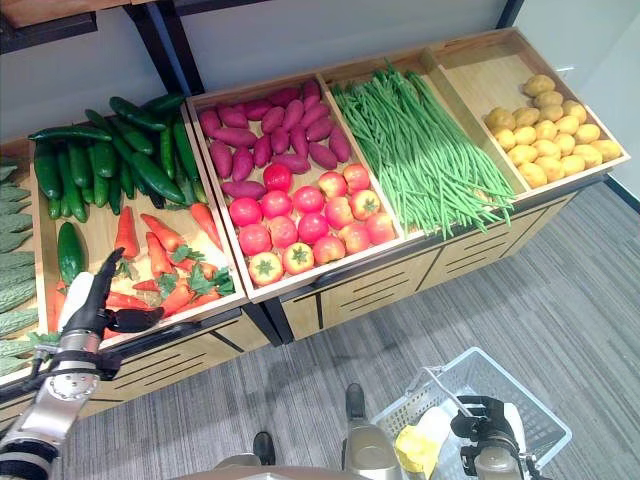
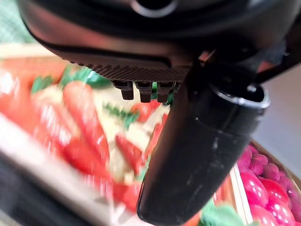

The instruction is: Get the vegetables into the basket

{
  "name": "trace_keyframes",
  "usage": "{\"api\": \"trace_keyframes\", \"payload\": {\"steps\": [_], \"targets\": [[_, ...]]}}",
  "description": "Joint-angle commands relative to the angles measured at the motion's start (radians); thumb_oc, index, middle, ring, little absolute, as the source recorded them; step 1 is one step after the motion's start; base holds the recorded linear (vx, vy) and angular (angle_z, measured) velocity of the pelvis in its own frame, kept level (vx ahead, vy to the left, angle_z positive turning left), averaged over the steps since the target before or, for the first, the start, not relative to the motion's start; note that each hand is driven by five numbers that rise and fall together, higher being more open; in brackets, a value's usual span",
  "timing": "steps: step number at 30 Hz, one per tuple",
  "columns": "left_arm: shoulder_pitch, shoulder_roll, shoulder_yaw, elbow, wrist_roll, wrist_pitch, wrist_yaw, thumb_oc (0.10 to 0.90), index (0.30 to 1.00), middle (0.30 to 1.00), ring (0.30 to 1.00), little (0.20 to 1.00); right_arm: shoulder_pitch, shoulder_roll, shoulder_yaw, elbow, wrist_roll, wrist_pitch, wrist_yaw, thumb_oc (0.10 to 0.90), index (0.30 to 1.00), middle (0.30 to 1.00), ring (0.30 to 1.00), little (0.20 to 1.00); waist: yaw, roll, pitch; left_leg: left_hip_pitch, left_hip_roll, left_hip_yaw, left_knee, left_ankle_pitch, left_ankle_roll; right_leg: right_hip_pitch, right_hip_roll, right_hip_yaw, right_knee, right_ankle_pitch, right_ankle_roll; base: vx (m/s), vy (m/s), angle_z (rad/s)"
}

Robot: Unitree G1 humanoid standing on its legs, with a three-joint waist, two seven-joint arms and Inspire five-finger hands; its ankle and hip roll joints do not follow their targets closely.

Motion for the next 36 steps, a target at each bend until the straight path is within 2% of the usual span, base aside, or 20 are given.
{"api": "trace_keyframes", "payload": {"steps": [1,10,22,26,27,28,30,33,36], "targets": [[-0.14,0.088,0.068,-0.003,-0.05,-0.056,0.037,0.9,1.0,1.0,1.0,1.0,-0.048,-0.067,0.046,-0.013,-0.029,-0.02,-0.011,0.4,0.3,0.3,0.3,0.3,-0.01,-0.039,0.011,0.014,0.031,-0.053,0.005,-0.042,-0.026,0.054,-0.1,0.024,0.011,-0.065,0.113,0.0,0.0,0.0],[-0.192,0.042,0.045,0.081,-0.058,-0.044,0.074,0.9,1.0,1.0,1.0,1.0,-0.064,-0.065,0.062,-0.012,-0.028,-0.021,-0.018,0.4,0.3,0.3,0.3,0.3,-0.011,-0.04,0.024,-0.004,0.032,-0.054,0.005,-0.034,-0.027,0.034,-0.097,0.031,0.013,-0.063,0.112,0.0,0.0,0.0],[-0.283,0.021,0.035,0.163,-0.069,-0.044,0.156,0.9,1.0,1.0,1.0,1.0,-0.08,-0.055,0.092,-0.009,-0.029,-0.024,-0.036,0.4,0.3,0.3,0.3,0.3,-0.02,-0.05,0.031,-0.013,0.034,-0.051,0.005,-0.032,-0.029,0.022,-0.095,0.039,0.016,-0.064,0.111,0.0,0.002,-0.02],[-0.31,0.021,0.009,0.211,-0.062,-0.032,0.152,0.9,1.0,1.0,1.0,1.0,-0.091,-0.053,0.105,-0.009,-0.026,-0.024,-0.038,0.4,0.3,0.3,0.3,0.3,-0.024,-0.053,0.034,-0.021,0.035,-0.051,0.005,-0.028,-0.029,0.014,-0.092,0.043,0.017,-0.063,0.109,0.0,0.001,-0.01],[-0.321,0.016,-0.014,0.255,-0.042,-0.021,0.14,0.831,0.904,0.904,0.904,0.904,-0.099,-0.053,0.111,0.0,-0.027,-0.022,-0.037,0.4,0.3,0.3,0.3,0.3,-0.026,-0.054,0.036,-0.022,0.037,-0.049,0.005,-0.027,-0.029,0.01,-0.092,0.045,0.018,-0.062,0.109,0.0,0.0,0.0],[-0.325,0.016,-0.06,0.312,0.0,0.003,0.115,0.4,0.3,0.3,0.3,0.3,-0.111,-0.059,0.116,0.011,-0.026,-0.019,-0.039,0.4,0.3,0.3,0.3,0.3,-0.027,-0.054,0.041,-0.028,0.037,-0.049,0.005,-0.024,-0.029,0.004,-0.091,0.048,0.019,-0.061,0.109,-0.02,0.03,-0.03],[-0.321,0.029,-0.111,0.35,0.077,0.015,0.094,0.4,0.3,0.3,0.3,0.3,-0.126,-0.072,0.119,0.013,-0.033,-0.019,-0.041,0.4,0.3,0.3,0.3,0.3,-0.027,-0.054,0.048,-0.029,0.039,-0.047,0.005,-0.024,-0.029,0.002,-0.09,0.05,0.02,-0.059,0.109,-0.03,0.033,-0.04],[-0.321,0.053,-0.098,0.286,0.093,0.006,0.122,0.4,0.3,0.3,0.3,0.3,-0.136,-0.074,0.123,0.002,-0.039,-0.025,-0.05,0.4,0.3,0.3,0.3,0.3,-0.019,-0.056,0.056,-0.031,0.039,-0.051,0.005,-0.025,-0.029,0.001,-0.091,0.048,0.02,-0.058,0.11,-0.02,0.018,-0.01],[-0.323,0.075,-0.028,0.062,0.077,-0.025,0.184,0.4,0.3,0.3,0.3,0.3,-0.122,-0.06,0.121,-0.001,-0.041,-0.024,-0.051,0.4,0.3,0.3,0.3,0.3,-0.004,-0.058,0.055,-0.03,0.038,-0.065,0.005,-0.027,-0.029,0.011,-0.095,0.036,0.019,-0.062,0.11,0.0,0.002,0.01]]}}
